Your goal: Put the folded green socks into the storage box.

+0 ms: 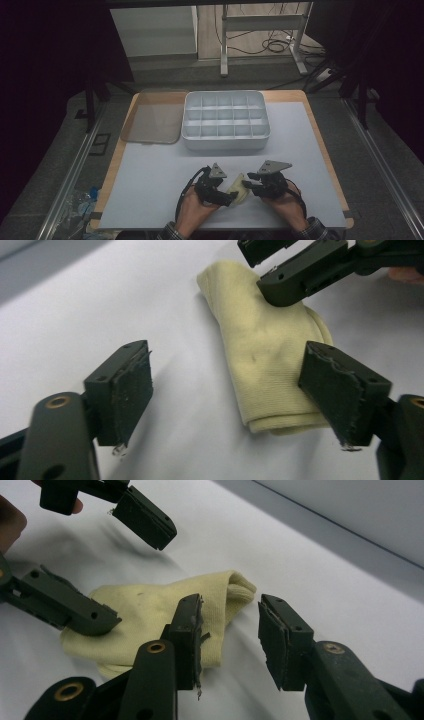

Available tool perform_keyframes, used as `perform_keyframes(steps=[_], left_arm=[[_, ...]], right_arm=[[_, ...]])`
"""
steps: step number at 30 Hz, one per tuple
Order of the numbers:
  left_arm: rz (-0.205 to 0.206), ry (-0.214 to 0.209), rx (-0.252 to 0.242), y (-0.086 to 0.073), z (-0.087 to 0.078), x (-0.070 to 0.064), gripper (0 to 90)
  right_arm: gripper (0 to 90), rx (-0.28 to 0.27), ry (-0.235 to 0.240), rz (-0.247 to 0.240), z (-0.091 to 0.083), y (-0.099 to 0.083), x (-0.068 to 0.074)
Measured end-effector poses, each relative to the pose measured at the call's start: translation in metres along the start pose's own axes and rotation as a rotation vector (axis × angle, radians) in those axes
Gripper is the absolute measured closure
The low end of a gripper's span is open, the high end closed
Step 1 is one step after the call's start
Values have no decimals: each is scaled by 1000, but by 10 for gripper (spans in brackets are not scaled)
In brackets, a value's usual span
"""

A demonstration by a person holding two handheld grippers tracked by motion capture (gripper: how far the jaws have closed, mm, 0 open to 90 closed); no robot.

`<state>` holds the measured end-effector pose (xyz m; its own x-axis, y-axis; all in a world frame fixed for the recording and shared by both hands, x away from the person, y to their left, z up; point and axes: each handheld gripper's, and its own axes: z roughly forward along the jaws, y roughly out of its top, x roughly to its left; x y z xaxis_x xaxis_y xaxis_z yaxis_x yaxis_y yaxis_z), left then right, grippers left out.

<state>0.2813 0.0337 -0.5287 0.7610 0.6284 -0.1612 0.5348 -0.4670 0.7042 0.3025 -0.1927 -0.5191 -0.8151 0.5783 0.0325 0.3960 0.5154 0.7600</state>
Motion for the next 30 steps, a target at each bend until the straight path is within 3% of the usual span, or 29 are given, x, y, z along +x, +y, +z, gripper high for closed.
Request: perform_keyframes(steps=[9,12,16,21,26,30], left_arm=[[6,33,2,-3,7,-4,156],[-5,30,1,-4,9,-3,130],[-3,33,1,-4,9,-4,130],[-8,34,-2,-4,9,-5,130],[-17,29,-7,-4,10,-4,130],[-14,32,-4,-5,9,-4,130]], right_arm=[[607,6,13,29,2,-2,-4],[556,9,-6,18,1,0,-4],[555,-19,-16,10,-5,6,-3],[677,-59,4,-12,-9,17,2],[795,-48,43,-39,-3,21,10],[836,-23,40,-49,5,19,10]])
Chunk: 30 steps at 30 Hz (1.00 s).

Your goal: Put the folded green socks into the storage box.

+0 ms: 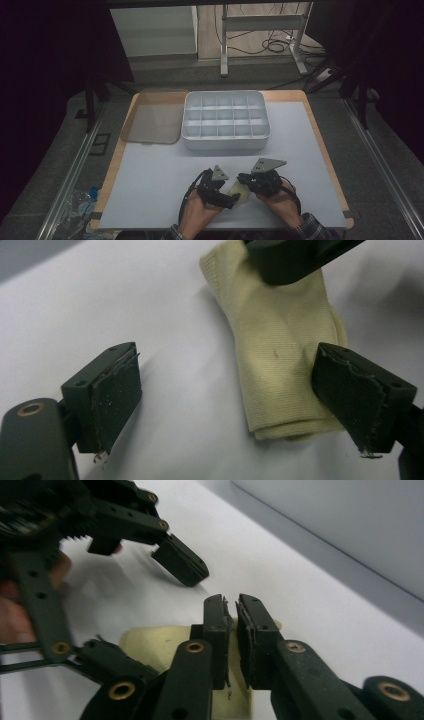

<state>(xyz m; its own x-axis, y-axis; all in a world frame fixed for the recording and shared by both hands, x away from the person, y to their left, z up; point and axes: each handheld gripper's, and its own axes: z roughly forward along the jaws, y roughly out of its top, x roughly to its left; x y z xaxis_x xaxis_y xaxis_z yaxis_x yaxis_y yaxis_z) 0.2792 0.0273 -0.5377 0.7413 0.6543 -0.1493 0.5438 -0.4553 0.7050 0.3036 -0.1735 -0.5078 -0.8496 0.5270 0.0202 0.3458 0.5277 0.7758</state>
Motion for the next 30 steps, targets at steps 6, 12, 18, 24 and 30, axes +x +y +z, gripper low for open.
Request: perform_keyframes(steps=[6,12,18,24,30], left_arm=[[-7,0,-3,-1,0,0,130],[-10,3,-8,-1,1,-1,131],[-7,1,-9,-2,1,-1,131],[14,5,-15,0,0,-1,130],[0,-1,-15,0,0,0,117]], right_arm=[[854,20,6,20,9,-7,-4],[892,38,31,48,13,-7,-6],[900,41,15,31,15,-8,-4],[883,35,10,4,12,-7,-3],[823,13,7,10,-3,-6,-2]])
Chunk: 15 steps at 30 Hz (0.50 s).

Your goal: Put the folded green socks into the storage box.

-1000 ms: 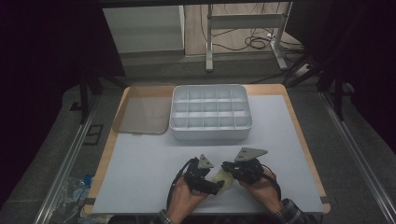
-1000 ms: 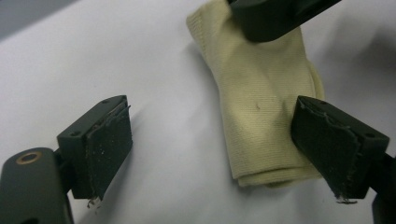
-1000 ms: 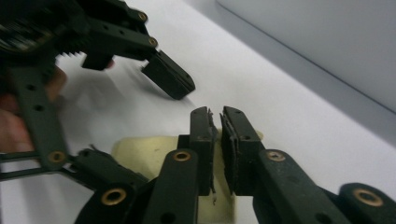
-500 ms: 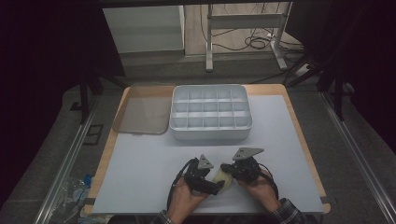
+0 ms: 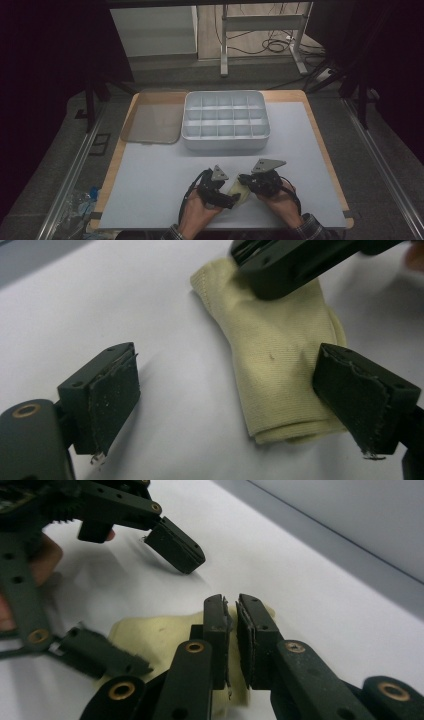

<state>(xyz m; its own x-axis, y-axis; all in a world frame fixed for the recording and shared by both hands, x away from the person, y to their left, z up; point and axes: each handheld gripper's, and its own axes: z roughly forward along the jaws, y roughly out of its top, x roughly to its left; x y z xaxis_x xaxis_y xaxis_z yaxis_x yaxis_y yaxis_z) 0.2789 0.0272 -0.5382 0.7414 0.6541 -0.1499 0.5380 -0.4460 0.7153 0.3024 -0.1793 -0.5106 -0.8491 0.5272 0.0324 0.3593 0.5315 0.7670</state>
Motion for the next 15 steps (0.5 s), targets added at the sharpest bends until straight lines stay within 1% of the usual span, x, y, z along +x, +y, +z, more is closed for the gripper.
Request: perform_keyframes(steps=[4,6,8,10,13,15], left_arm=[[-1,2,0,0,0,0,117],[-2,2,0,0,0,0,117],[-2,0,0,0,0,0,118],[-3,-2,-2,0,0,0,118],[-4,-2,-5,0,0,0,118],[12,-4,-5,1,-1,-1,118]], right_arm=[[830,2,-3,0,-8,-5,3],[847,25,-21,-13,-7,-7,4],[868,35,-33,-14,-5,-10,4],[889,35,-33,-11,-4,-13,3],[897,32,-31,-3,-3,-16,2],[897,25,-30,4,-3,-18,1]])
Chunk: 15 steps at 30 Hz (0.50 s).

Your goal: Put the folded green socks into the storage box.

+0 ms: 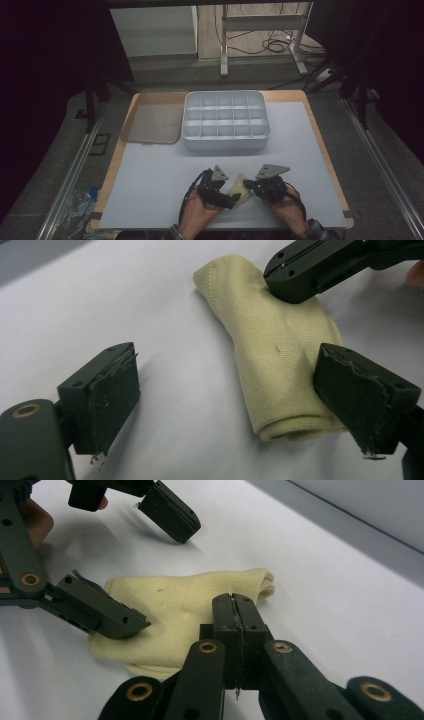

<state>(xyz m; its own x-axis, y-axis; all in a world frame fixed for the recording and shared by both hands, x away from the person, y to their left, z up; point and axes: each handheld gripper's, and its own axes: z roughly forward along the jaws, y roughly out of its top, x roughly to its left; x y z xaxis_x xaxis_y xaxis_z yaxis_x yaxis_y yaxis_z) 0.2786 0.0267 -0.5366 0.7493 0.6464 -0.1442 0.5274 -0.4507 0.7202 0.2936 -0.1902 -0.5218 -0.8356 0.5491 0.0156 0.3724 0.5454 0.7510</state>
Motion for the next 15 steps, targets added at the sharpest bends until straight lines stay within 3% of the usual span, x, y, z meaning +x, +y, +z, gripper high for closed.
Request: perform_keyframes(steps=[5,9,15], left_arm=[[35,13,-19,6,-13,1,115],[42,70,-38,6,-23,12,110],[37,132,-9,-2,-21,27,108]], right_arm=[[893,0,-12,-12,0,1,2],[830,-11,-11,-4,-1,2,0],[736,-33,-3,10,-5,3,-2]])
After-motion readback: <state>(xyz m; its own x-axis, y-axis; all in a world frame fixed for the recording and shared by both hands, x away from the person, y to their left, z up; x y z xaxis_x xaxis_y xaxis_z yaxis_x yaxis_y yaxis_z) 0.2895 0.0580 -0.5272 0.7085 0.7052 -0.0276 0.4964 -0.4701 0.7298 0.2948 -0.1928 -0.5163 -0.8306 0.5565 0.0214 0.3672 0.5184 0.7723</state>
